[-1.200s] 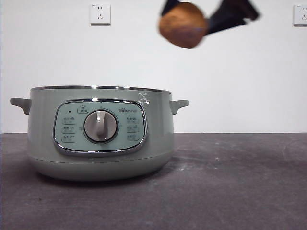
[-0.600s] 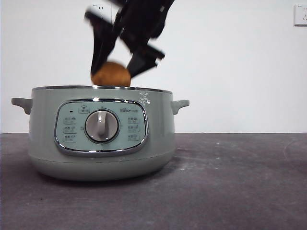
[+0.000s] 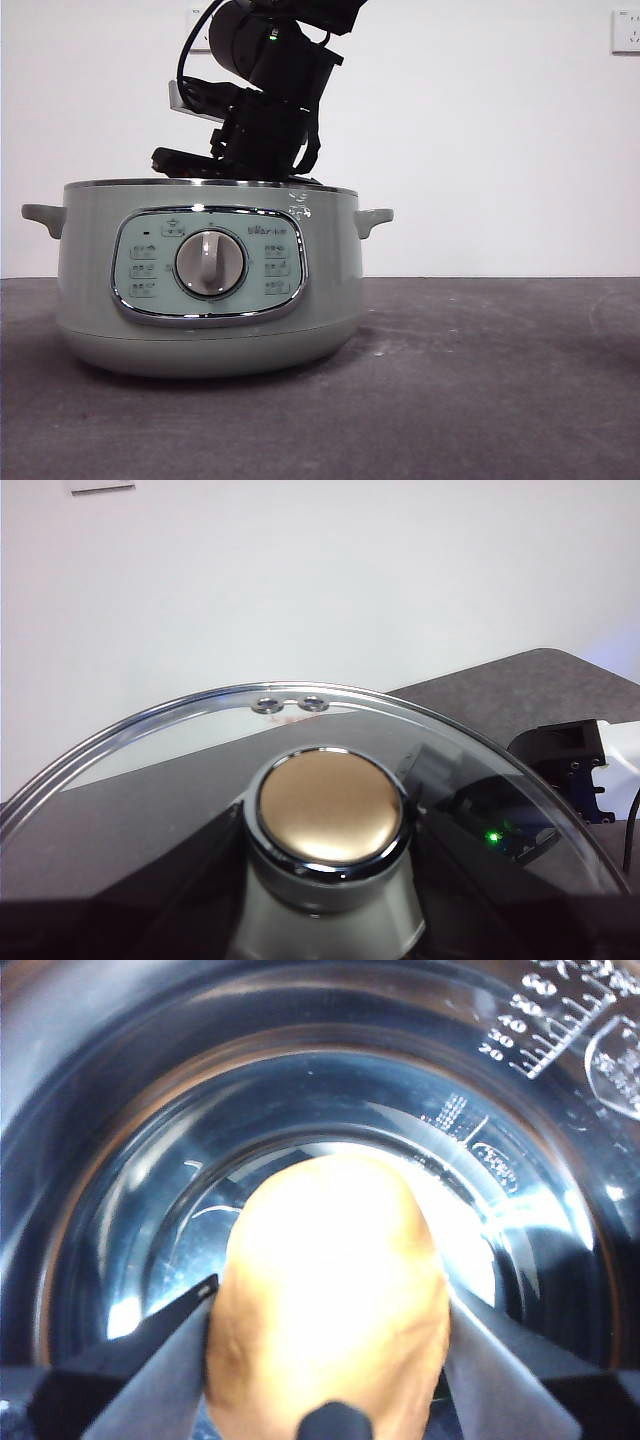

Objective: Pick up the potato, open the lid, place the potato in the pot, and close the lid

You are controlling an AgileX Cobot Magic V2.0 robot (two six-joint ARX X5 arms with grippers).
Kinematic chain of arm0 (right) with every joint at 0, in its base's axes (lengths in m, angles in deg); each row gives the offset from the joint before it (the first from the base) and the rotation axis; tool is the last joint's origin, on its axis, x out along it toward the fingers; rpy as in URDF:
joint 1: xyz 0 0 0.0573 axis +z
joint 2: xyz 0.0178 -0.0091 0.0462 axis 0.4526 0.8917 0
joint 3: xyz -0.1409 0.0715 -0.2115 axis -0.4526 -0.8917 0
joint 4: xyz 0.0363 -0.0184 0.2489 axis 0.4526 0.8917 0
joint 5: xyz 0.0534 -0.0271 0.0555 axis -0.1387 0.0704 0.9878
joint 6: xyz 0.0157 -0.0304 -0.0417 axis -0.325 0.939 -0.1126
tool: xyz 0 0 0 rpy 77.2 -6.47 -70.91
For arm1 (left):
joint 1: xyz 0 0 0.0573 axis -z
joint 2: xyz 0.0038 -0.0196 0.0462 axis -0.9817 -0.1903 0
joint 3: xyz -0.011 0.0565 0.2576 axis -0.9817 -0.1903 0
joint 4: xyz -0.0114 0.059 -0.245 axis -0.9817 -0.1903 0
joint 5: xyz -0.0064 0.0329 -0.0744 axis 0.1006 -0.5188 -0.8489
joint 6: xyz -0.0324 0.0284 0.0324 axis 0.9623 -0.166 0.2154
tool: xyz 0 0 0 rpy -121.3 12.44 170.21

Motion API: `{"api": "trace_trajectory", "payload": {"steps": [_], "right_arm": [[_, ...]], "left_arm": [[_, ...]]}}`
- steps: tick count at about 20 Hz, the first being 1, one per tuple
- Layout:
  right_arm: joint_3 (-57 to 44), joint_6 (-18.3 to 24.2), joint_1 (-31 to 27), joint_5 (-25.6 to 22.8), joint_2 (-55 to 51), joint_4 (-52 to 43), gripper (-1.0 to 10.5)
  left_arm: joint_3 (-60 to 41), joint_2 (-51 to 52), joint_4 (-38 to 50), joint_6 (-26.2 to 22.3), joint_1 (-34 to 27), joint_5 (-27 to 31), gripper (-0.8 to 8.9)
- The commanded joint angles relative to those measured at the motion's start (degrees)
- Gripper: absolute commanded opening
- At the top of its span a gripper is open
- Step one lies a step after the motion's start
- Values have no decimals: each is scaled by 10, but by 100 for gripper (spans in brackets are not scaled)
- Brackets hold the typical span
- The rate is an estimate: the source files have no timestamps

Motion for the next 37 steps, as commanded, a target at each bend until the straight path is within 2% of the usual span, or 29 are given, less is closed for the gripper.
{"api": "trace_trajectory", "payload": {"steps": [1,2,3,7,9,14,21,24,27,33,37], "right_arm": [[0,8,2,-1,9,-2,262],[0,8,2,-1,9,-2,411],[0,8,2,-1,9,-4,450],[0,-2,5,-1,5,-9,451],[1,-5,5,0,3,-8,545],[11,-12,5,0,-35,23,535],[11,-12,-9,-1,-266,244,529],[11,-12,-14,-2,-373,285,356],[11,-14,-14,-4,-446,290,342],[11,-48,-14,-122,-539,315,343],[11,-58,-14,-166,-568,332,342]], "left_arm": [[8,5,30,-3,0,1,-9],[8,5,28,-3,0,1,-9],[8,5,27,-3,0,1,-9],[8,5,20,-3,0,5,-9],[8,5,19,-3,0,16,-9],[8,0,20,-3,0,16,-9],[8,-93,21,-5,0,29,-9],[8,-163,38,-5,0,24,-9],[8,-217,85,-4,0,-6,-9],[2,-301,167,0,25,-20,-9],[-70,-309,271,30,55,-10,-9]]}}
